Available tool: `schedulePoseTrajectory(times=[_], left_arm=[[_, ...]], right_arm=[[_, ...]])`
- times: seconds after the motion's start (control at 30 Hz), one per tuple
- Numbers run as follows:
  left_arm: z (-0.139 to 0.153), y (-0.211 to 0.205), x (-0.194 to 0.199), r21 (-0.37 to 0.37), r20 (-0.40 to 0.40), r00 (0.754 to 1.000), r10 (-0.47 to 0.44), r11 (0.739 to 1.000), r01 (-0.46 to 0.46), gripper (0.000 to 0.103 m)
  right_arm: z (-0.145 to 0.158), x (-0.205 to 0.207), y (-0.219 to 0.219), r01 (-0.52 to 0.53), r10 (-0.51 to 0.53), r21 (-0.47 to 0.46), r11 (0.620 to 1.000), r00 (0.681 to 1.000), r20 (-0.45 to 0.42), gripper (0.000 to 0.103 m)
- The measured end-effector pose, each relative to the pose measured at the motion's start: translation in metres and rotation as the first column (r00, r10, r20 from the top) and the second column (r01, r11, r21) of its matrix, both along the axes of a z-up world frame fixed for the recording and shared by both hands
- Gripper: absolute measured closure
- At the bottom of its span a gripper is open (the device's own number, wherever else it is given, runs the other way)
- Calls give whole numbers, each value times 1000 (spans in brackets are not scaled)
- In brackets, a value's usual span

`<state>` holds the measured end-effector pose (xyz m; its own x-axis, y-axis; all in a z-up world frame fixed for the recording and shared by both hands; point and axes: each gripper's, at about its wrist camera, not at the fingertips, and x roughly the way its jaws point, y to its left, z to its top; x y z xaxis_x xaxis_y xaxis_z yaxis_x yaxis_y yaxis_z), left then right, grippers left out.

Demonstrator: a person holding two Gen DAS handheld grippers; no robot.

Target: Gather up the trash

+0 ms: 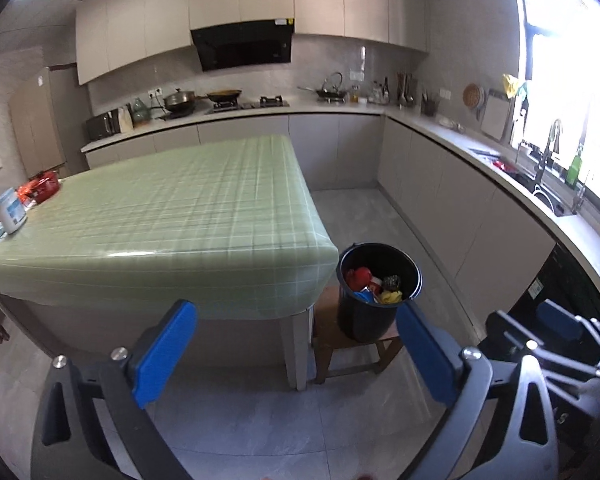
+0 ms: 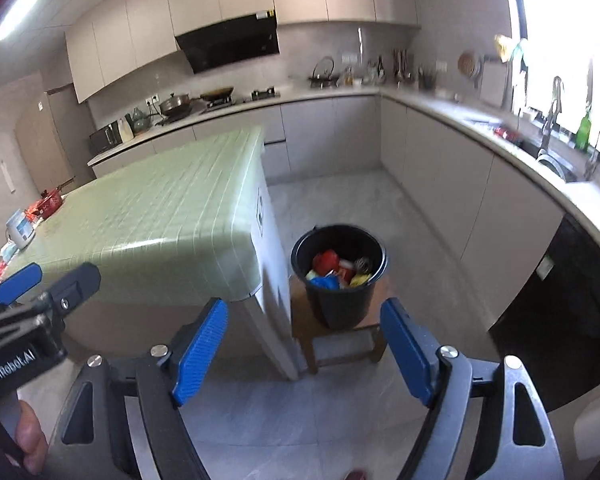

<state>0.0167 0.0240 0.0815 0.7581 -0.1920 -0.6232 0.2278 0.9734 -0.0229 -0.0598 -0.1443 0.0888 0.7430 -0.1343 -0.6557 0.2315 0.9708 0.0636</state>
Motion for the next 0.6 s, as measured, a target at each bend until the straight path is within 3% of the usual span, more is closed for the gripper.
schedulePoseTrajectory(times=[0.27,0.6], left_arm=[[-3,-7,-22,-35,-24,998,53,998,-53,2],[-7,-32,-41,0,-3,997,72,997,-72,2]], right_arm=[[13,-24,-7,-27,27,-1,1000,999,23,22],[17,-38,-35,-26,25,11,1000,998,51,22]])
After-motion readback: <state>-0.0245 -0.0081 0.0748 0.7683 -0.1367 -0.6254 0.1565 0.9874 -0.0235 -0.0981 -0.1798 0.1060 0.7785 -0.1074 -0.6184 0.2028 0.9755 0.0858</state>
